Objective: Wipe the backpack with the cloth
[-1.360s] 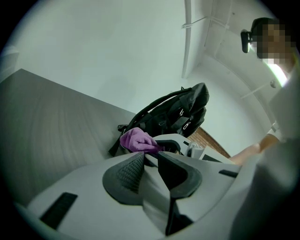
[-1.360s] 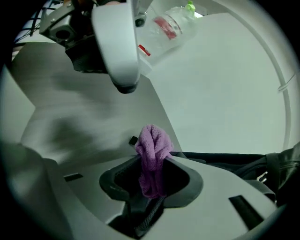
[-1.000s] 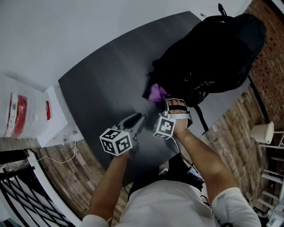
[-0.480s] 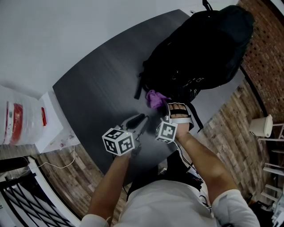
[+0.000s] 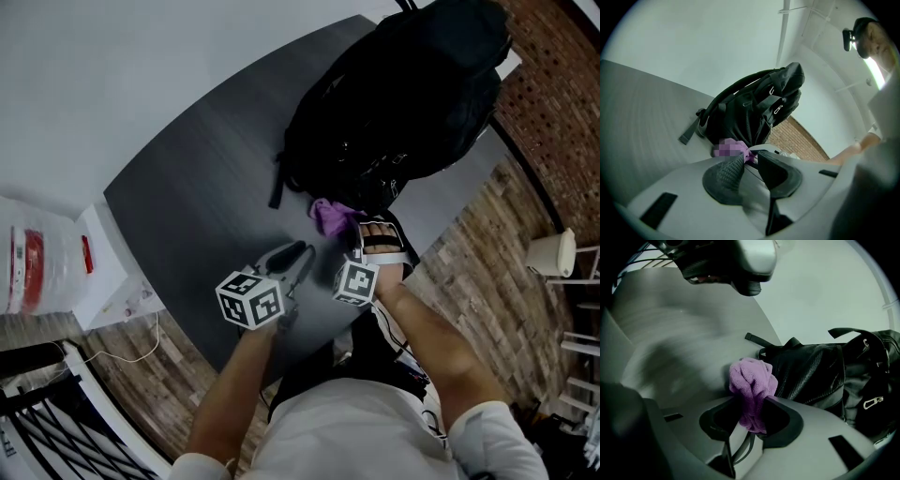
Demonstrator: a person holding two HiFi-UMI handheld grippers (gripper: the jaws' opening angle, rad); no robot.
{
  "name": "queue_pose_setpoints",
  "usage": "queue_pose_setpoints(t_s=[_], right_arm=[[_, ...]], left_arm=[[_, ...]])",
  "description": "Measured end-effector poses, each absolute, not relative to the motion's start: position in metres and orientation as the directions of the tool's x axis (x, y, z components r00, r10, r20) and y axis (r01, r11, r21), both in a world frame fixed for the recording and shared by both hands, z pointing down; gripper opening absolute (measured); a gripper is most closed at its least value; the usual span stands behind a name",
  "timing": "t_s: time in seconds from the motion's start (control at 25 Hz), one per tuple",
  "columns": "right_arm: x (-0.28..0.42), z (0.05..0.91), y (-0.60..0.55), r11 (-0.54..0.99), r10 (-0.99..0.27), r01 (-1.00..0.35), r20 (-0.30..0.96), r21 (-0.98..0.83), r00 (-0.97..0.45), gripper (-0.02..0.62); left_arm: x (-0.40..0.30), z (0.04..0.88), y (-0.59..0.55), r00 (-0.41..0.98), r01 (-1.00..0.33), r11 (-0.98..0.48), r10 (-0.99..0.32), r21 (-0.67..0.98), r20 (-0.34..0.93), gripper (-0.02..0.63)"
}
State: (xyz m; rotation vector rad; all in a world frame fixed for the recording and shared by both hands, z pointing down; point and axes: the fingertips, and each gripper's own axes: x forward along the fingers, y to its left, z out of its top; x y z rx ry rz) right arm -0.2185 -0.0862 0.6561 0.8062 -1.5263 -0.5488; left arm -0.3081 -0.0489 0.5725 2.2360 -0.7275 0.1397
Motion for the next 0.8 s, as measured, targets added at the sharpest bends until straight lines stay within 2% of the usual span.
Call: queue_pose_setpoints(t_s=[0.8], right_arm=[[-0.161,0.664,-0.061,0.657,-0.738,-0.176,0.673,0.733,0.049,0.135]], left_arm=[[-0.261,0.571,-0.040,0.859,-0.509,-0.581,-0.394,0.636,0.328,0.094]])
